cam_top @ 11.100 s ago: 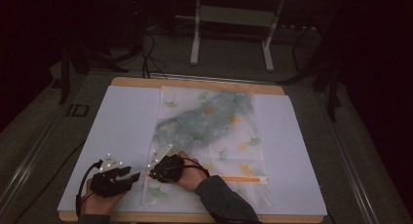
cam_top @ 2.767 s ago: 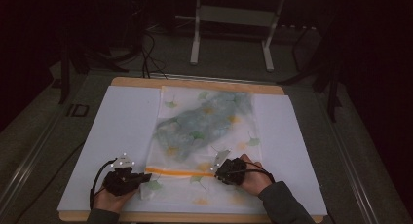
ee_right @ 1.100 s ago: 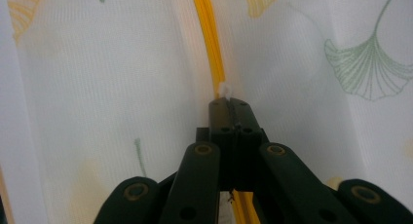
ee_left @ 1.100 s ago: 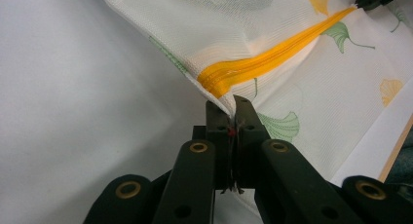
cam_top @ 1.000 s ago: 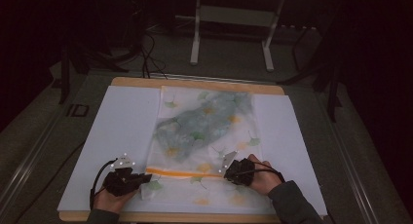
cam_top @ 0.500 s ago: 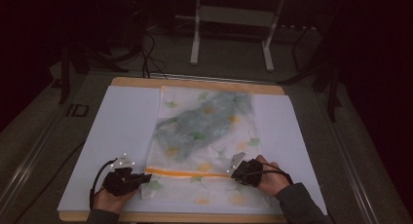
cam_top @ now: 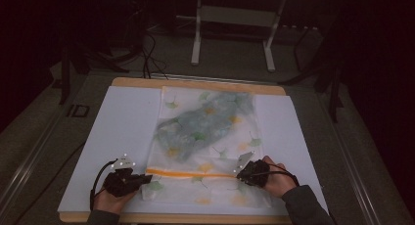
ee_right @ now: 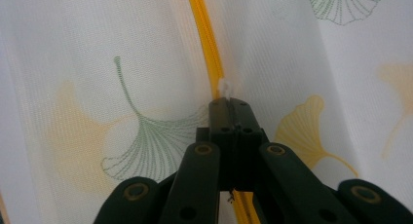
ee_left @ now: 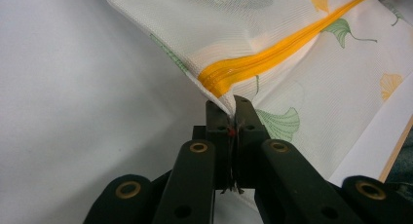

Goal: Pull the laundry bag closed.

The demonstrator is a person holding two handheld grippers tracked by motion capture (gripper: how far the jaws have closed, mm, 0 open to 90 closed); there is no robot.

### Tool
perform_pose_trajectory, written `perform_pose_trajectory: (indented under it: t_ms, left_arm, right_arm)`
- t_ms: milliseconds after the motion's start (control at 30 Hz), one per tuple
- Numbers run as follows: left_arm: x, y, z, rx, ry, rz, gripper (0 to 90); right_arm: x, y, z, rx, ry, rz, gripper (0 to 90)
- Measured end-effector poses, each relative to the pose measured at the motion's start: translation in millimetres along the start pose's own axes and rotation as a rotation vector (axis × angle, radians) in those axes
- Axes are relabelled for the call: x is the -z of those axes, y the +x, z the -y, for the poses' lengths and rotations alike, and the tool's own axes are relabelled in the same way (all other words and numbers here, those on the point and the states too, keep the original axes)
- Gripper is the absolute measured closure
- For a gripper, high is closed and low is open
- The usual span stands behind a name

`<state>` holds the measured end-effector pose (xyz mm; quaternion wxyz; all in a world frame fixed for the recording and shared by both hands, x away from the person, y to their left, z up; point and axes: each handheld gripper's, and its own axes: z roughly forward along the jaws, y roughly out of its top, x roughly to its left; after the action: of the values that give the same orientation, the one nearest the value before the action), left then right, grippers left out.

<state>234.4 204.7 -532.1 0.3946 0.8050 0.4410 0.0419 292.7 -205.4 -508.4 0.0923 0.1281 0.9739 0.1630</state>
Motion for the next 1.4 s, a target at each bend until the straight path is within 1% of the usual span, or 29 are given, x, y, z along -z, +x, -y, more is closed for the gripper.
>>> perform_pose_trajectory:
  t_ms: [200, 533, 733, 800, 900, 933, 967, 1000, 1100, 1167, 1200, 1233, 1267, 1333, 1367, 1400]
  left_arm:
    - [0.6, 0.3, 0.4, 0.002, -0.001, -0.003, 88.0]
    - [0.3, 0.3, 1.1, 0.004, 0.001, -0.006, 88.0]
    - [0.3, 0.4, 1.3, 0.005, 0.001, -0.006, 88.0]
    - [0.0, -0.1, 1.1, 0.004, 0.000, -0.001, 88.0]
    - [-0.7, -0.6, 1.1, 0.001, 0.007, -0.003, 88.0]
    - [0.0, -0.1, 1.6, 0.006, 0.003, -0.002, 88.0]
    - [0.5, 0.5, 1.8, 0.006, 0.003, -0.002, 87.9]
    - [0.8, 0.8, 2.0, 0.006, 0.001, 0.000, 88.0]
    - [0.1, 0.5, 2.0, 0.007, 0.004, -0.002, 88.0]
    - [-0.2, 0.7, 2.6, 0.006, 0.011, 0.000, 88.0]
    - [-0.4, 0.7, 3.0, 0.011, 0.011, 0.002, 88.0]
    - [-0.5, 0.7, 3.6, 0.015, 0.013, 0.004, 87.9]
    - [-0.5, 0.6, 4.1, 0.018, 0.016, 0.004, 87.9]
    - [-1.5, 0.1, 5.3, 0.019, 0.027, 0.010, 87.8]
    - [-1.9, 0.4, 5.9, 0.017, 0.039, 0.013, 87.1]
    - [-2.2, 0.3, 6.8, 0.016, 0.044, 0.007, 85.5]
  right_arm:
    - [3.1, -2.7, 7.9, -0.009, 0.008, 0.017, 90.0]
    - [9.7, -8.9, 28.1, -0.047, 0.030, 0.041, 90.0]
    - [14.7, -12.8, 37.5, -0.056, 0.056, 0.073, 90.0]
    - [16.2, -13.6, 40.4, -0.062, 0.053, 0.068, 90.0]
    - [18.9, -12.6, 41.7, -0.060, 0.054, 0.074, 90.0]
    - [19.2, -12.7, 42.0, -0.053, 0.061, 0.082, 90.0]
    - [19.7, -12.7, 43.1, -0.047, 0.091, 0.103, 90.0]
    - [20.1, -13.3, 44.5, -0.045, 0.094, 0.106, 90.0]
    - [25.5, -14.4, 51.2, -0.062, 0.087, 0.102, 90.0]
    - [28.2, -14.5, 56.5, -0.070, 0.084, 0.107, 90.0]
    - [28.8, -14.4, 58.1, -0.074, 0.085, 0.105, 90.0]
    - [29.7, -14.0, 60.2, -0.081, 0.075, 0.106, 90.0]
    - [29.8, -13.6, 62.0, -0.077, 0.077, 0.105, 90.0]
    - [30.4, -12.7, 65.0, -0.083, 0.083, 0.099, 90.0]
    - [30.8, -12.3, 66.5, -0.089, 0.076, 0.089, 90.0]
    - [30.8, -12.1, 67.6, -0.094, 0.071, 0.091, 90.0]
